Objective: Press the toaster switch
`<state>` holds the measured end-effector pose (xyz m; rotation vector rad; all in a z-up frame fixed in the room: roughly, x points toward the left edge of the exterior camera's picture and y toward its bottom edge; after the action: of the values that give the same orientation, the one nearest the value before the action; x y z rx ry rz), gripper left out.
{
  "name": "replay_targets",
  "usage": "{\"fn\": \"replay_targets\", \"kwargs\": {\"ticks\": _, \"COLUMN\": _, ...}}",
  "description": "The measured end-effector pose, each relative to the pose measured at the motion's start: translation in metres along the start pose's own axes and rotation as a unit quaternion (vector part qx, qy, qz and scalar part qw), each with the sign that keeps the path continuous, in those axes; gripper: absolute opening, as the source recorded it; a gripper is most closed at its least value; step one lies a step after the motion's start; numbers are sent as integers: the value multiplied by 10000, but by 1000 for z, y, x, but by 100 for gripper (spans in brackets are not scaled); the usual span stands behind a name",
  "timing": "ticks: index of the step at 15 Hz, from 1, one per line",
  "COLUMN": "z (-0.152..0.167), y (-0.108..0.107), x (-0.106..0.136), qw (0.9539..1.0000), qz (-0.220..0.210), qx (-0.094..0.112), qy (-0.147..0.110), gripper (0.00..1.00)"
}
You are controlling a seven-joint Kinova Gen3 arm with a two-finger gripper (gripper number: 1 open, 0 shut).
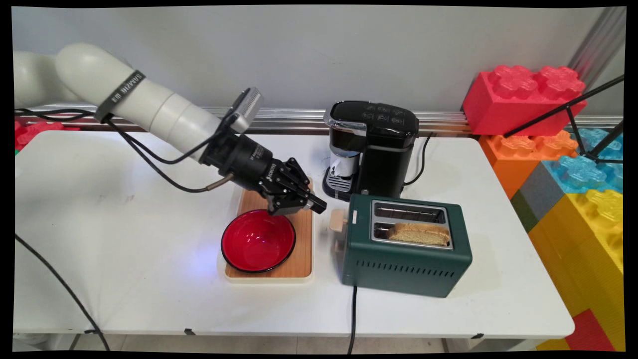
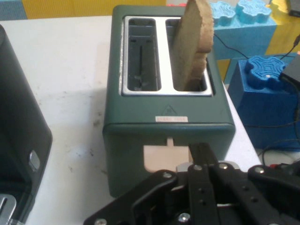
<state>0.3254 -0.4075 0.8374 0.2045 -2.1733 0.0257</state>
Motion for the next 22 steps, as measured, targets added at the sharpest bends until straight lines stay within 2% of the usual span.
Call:
{"fn": "replay_targets", "kwargs": {"ticks": 11, "z": 21, "y": -4, "x": -4, "qw": 9998, "qz": 126, "qx": 135, "qy": -7, "gripper": 0}}
{"fn": "replay_targets", "kwargs": {"ticks": 22, "z": 36, "y": -3, "x": -16, "qw": 9998, "qz": 79, "qx": 155, "qy": -116, "gripper": 0}}
